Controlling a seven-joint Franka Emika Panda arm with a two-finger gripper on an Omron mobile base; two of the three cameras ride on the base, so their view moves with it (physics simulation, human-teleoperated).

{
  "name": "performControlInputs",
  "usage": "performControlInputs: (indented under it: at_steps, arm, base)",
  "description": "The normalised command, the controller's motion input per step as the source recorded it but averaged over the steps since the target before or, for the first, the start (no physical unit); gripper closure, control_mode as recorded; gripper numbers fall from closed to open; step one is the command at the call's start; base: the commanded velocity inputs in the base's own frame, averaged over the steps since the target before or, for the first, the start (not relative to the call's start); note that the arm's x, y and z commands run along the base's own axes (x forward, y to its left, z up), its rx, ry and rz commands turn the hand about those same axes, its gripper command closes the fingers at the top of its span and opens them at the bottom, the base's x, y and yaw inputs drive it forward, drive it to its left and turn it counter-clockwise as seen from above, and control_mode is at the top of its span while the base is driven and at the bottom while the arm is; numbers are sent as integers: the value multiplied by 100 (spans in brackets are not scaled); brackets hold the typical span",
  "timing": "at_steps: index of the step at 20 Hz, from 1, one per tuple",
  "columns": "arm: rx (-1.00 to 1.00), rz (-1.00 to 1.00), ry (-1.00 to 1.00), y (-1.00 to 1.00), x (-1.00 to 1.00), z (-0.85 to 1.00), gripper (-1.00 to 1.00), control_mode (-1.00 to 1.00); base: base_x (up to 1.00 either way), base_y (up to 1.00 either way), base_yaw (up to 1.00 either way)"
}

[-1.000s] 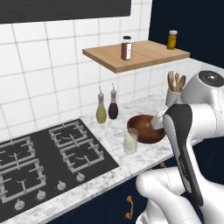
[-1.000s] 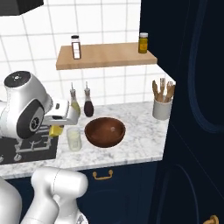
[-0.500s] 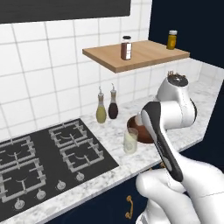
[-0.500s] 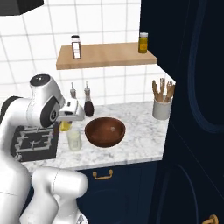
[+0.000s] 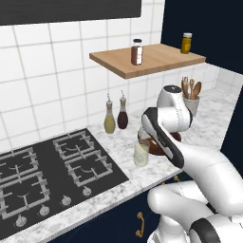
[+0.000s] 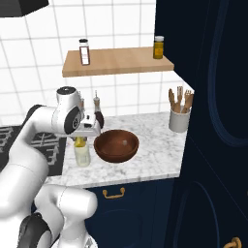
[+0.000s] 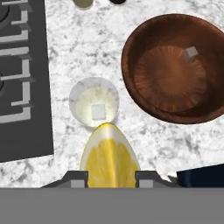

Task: Grab a lemon wedge from the fridge and one ice cube from the ice bowl, and put them in the glass of lemonade.

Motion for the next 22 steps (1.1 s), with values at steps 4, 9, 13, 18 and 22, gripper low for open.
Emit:
performControlInputs:
  at_steps: [4,9,13,18,22]
  arm:
    - [0,9,11,9,0,-6,100,-100]
    - [0,10,3,16,0,-4,100,-100]
    - [0,5,0,23,0,0,100,-100]
    - [0,1,-6,11,0,0,100,-100]
    - [0,0,0,0,41,0,100,-100]
  base:
    - [0,0,0]
    - [0,0,0]
    - [0,0,0]
    - [0,0,0]
    - [0,0,0]
